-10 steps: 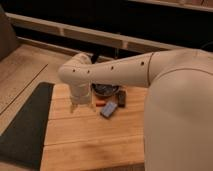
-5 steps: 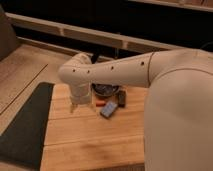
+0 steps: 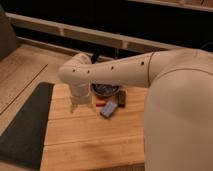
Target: Push the eraser across the table
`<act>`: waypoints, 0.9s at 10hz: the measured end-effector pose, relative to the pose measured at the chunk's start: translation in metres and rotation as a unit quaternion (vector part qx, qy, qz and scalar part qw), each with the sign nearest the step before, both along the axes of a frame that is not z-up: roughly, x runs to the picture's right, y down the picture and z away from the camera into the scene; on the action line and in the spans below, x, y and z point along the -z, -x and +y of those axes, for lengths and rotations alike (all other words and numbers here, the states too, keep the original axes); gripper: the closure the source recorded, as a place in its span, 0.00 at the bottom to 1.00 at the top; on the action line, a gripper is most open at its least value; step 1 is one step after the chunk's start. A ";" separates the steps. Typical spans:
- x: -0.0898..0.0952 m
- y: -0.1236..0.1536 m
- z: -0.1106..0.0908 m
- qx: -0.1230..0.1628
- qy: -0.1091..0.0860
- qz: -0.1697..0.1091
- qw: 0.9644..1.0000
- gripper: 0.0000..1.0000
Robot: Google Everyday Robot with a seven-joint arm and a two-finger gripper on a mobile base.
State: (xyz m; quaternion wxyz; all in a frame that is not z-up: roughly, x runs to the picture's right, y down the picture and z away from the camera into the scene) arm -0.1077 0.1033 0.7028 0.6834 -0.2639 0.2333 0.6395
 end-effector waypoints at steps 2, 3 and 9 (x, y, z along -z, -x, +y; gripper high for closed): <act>0.000 0.000 0.000 0.000 0.000 0.000 1.000 0.35; 0.000 0.000 0.000 0.000 0.000 0.000 1.000 0.35; -0.001 0.005 -0.012 0.011 -0.024 -0.010 1.000 0.35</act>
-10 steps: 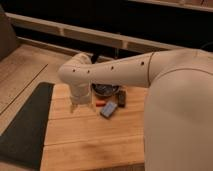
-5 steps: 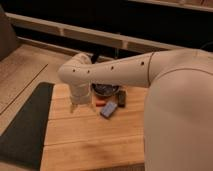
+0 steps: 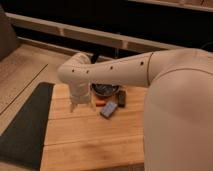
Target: Push the eraser across the table
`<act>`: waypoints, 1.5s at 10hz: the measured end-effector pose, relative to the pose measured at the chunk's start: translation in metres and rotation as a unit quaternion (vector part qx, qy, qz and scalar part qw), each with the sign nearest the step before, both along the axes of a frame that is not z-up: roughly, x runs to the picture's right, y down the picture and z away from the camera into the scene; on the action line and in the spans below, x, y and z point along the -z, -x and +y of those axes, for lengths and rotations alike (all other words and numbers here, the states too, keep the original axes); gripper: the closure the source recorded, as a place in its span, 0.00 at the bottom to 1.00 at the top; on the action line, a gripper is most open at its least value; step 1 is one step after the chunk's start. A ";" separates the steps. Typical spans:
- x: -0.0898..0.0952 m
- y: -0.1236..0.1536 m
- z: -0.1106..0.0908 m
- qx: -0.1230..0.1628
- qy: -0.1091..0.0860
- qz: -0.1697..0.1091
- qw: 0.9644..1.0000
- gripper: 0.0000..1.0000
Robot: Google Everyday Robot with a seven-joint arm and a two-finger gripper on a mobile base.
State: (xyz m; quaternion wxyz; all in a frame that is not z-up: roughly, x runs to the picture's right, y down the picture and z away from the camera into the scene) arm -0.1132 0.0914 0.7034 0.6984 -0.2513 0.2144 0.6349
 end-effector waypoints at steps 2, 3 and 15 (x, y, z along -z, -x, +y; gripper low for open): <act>-0.001 0.008 -0.039 0.018 -0.072 -0.045 0.996 0.35; 0.001 0.002 -0.049 0.024 -0.094 -0.057 0.994 0.35; -0.052 -0.121 -0.033 -0.010 -0.089 0.023 0.996 0.95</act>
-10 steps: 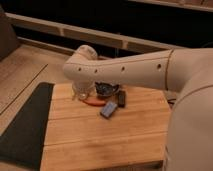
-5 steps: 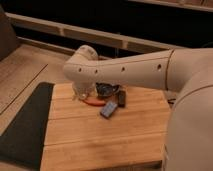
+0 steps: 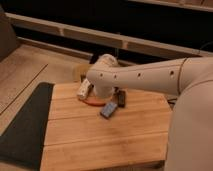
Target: Push the eraser across the table
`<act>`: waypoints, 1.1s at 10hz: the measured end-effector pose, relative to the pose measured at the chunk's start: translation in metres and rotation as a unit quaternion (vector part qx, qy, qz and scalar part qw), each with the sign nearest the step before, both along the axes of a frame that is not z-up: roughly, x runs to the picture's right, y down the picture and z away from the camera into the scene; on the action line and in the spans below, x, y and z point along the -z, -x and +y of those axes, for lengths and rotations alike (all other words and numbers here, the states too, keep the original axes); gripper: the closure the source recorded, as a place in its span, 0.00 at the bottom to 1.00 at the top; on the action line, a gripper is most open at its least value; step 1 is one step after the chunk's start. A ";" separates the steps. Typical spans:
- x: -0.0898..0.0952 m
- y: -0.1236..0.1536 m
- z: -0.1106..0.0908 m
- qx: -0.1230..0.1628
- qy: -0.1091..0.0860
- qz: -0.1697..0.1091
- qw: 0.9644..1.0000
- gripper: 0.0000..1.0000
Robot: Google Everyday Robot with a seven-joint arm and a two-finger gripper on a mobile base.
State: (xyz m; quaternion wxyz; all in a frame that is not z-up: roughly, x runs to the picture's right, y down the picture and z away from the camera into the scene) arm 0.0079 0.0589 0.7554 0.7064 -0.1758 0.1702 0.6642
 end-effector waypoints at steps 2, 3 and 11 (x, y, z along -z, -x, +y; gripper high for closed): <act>0.000 0.000 0.000 0.001 0.000 -0.001 1.000 0.98; 0.000 0.002 0.000 0.002 0.000 -0.002 1.000 0.98; -0.056 -0.116 -0.014 -0.026 0.011 0.128 0.991 0.98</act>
